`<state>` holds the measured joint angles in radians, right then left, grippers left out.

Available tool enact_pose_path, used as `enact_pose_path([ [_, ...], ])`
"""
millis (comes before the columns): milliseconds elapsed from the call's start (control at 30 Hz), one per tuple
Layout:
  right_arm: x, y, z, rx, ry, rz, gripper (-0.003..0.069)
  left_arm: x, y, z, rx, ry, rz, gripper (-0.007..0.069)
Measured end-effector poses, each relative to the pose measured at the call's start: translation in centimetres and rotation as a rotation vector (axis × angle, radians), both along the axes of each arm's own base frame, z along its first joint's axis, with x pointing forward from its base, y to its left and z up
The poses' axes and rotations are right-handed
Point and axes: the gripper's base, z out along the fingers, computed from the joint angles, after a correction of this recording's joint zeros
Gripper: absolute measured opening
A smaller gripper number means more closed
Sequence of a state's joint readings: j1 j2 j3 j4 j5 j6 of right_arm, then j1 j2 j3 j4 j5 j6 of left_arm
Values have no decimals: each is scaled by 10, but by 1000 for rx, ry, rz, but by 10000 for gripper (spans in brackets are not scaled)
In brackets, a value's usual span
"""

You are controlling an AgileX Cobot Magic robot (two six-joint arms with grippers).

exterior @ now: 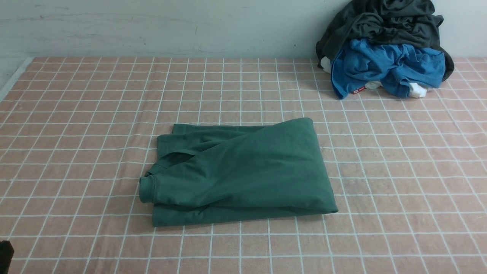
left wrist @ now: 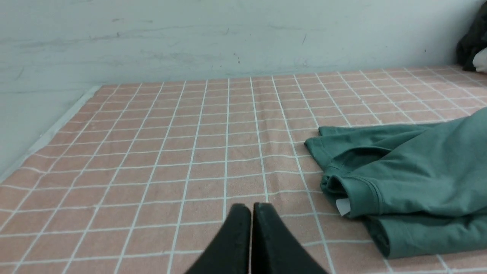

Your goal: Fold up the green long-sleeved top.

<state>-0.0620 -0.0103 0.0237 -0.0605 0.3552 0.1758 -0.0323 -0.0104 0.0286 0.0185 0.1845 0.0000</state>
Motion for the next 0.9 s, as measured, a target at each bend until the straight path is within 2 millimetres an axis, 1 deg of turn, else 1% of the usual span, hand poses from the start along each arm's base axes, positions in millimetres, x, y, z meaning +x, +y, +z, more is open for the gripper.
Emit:
enact_pose_path([
  [67, 0, 0, 0, 0, 0, 0, -14, 0, 0, -2, 2, 24, 1, -3],
  [133, 0, 0, 0, 0, 0, 0, -14, -1, 0, -8, 5, 92, 2, -3],
  [233, 0, 0, 0, 0, 0, 0, -14, -2, 0, -10, 7, 129, 3, -3],
  [900, 0, 0, 0, 0, 0, 0, -14, -3, 1, -11, 6, 141, 5, -3],
])
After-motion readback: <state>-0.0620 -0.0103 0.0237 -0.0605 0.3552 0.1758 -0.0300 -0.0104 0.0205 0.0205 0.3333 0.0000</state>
